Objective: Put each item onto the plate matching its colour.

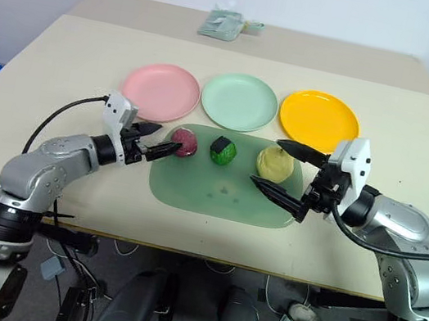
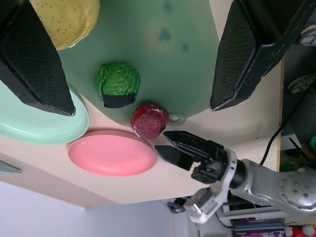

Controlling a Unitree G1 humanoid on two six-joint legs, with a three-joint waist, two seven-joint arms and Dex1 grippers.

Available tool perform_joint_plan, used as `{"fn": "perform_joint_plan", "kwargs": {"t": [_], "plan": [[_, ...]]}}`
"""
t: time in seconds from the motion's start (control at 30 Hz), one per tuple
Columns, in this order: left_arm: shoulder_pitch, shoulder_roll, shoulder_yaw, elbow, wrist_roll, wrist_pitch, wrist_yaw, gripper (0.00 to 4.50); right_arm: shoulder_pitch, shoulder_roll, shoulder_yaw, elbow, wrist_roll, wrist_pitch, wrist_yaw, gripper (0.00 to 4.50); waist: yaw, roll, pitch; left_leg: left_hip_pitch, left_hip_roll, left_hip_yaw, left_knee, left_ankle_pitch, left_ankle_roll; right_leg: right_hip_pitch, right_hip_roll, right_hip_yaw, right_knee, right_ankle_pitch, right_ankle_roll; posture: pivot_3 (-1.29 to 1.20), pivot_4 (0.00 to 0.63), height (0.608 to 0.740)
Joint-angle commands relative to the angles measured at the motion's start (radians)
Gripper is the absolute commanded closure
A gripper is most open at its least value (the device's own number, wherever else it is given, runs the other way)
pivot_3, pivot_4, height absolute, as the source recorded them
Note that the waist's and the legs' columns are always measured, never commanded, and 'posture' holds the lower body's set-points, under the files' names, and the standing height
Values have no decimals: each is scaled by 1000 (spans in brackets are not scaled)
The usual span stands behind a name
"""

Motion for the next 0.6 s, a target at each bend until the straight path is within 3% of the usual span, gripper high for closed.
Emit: {"fn": "perform_joint_plan", "kwargs": {"t": [0.03, 0.37, 0.47, 0.5, 0.6], "plan": [[-42, -12, -15, 32, 32, -43, -33, 0, -4, 7, -13, -21, 1, -22, -5, 37, 0, 0, 0, 0, 0, 0, 0, 0, 0, 0, 0, 0, 0, 0, 0, 0, 150, 740], [-98, -53, -44, 136, 83, -73, -106, 0, 21, 2, -34, -52, 14, -20, -12, 37, 0, 0, 0, 0, 0, 0, 0, 0, 0, 0, 0, 0, 1, 0, 1, 0, 150, 740], [-116, -72, -44, 151, 84, -73, -119, 848, 26, 3, -38, -58, 11, -23, -23, 0, 1, 0, 0, 0, 0, 0, 1, 0, 0, 0, 0, 0, 1, 1, 1, 0, 150, 740], [-120, -76, -43, 152, 87, -74, -120, 1434, 28, 3, -39, -59, 11, -23, -25, 0, 0, 0, 0, 0, 0, 0, 1, 0, 0, 0, 0, 0, 1, 1, 1, 0, 150, 740], [-121, -78, -38, 143, 89, -69, -123, 2355, 33, 3, -42, -66, 11, -24, -31, 0, -1, 0, 0, 0, 0, 0, 1, 0, 0, 0, 0, 0, 1, 1, 1, 0, 150, 740]]}}
